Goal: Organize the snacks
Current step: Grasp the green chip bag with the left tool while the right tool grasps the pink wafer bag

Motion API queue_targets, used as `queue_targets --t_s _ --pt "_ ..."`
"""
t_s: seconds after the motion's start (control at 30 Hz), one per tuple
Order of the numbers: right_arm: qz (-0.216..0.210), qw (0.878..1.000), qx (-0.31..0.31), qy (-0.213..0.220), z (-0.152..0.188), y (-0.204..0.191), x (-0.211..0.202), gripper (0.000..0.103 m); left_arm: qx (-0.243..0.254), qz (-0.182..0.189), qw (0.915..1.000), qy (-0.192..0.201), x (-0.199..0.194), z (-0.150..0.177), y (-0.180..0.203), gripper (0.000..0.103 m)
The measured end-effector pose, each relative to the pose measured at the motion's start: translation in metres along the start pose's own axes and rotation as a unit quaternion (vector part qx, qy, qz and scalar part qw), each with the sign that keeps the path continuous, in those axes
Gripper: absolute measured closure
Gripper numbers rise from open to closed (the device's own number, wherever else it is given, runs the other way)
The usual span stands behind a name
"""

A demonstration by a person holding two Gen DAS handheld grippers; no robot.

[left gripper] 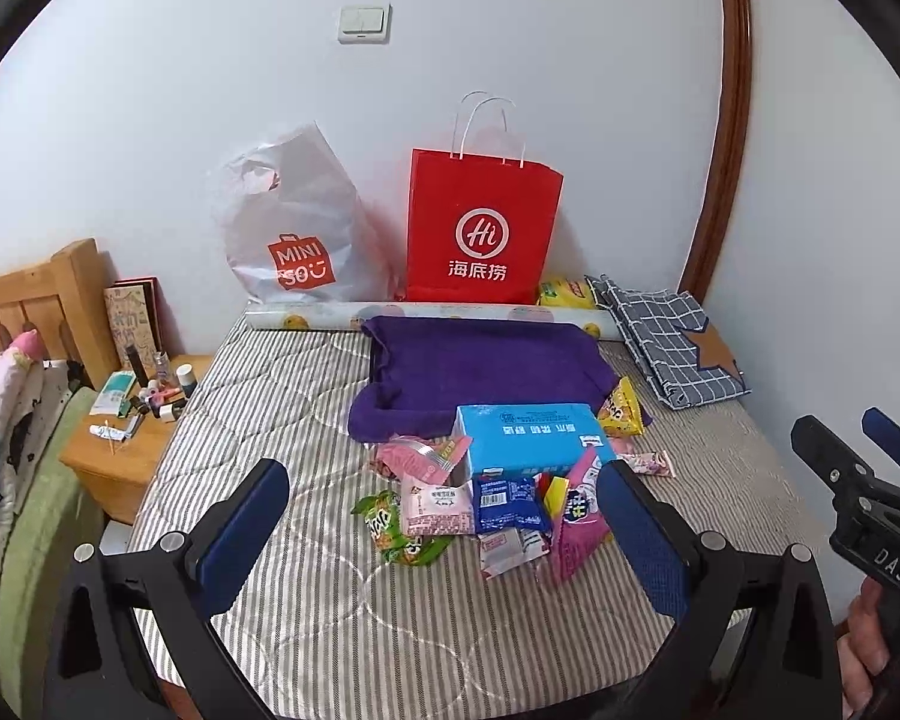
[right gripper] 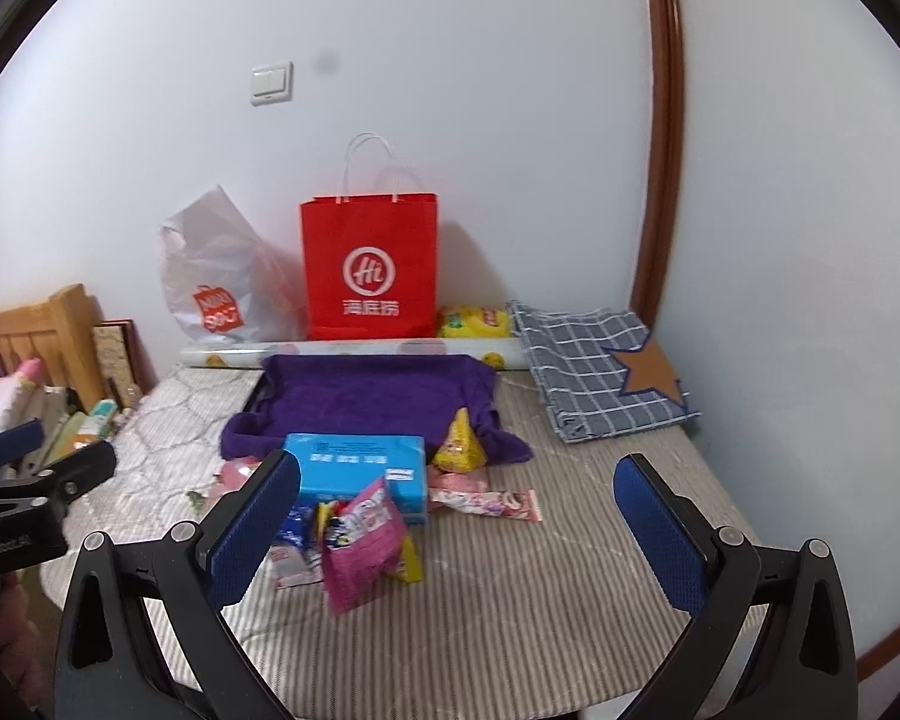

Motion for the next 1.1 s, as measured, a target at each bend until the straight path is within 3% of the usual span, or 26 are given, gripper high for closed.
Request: queue_targets --t_s 0.2,0.53,0.63,0.8,0.97,1.1 --pt "-0.029 0.999 -0.002 -0.014 0.011 -0.003 0.019 0.0 -0.005 -0.016 0.9998 0.005 0.013 0.007 -0.015 0.0" --pt "-0.066 0.995 -0.003 -0.068 0.053 -0.023 0.077 0.0 -0.003 -0.035 0.998 -0.051 0.065 0.037 -0.049 0.0" --pt "-0.097 0.991 -0.009 -0.087 0.063 -0.035 0.095 0.001 -0.018 -0.034 0.9974 -0.061 0.083 0.047 -0.061 0.0" --pt "-0.116 0.986 -0.007 -0.119 0.081 -0.044 0.125 0.015 -0.044 -0.022 0.9947 -0.091 0.111 0.063 -0.075 0.0" --pt "-0.145 0.977 0.003 -0.155 0.099 -0.05 0.152 0.016 -0.057 -0.017 0.9934 -0.098 0.128 0.071 -0.086 0.0" --pt "-0.138 0.977 -0.01 -0.162 0.109 -0.054 0.167 0.024 -0.056 -0.008 0.993 -0.103 0.137 0.074 -0.088 0.0"
Point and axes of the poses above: each gripper's, at about its wrist camera, not at the fingertips, and x roughly the way its jaws point, y to its right, z to its underside, the point moved 3 cm from there along x, roughly the way its jaws point, and after that the axes turned 3 degrees about y, right-handed, at the moved point
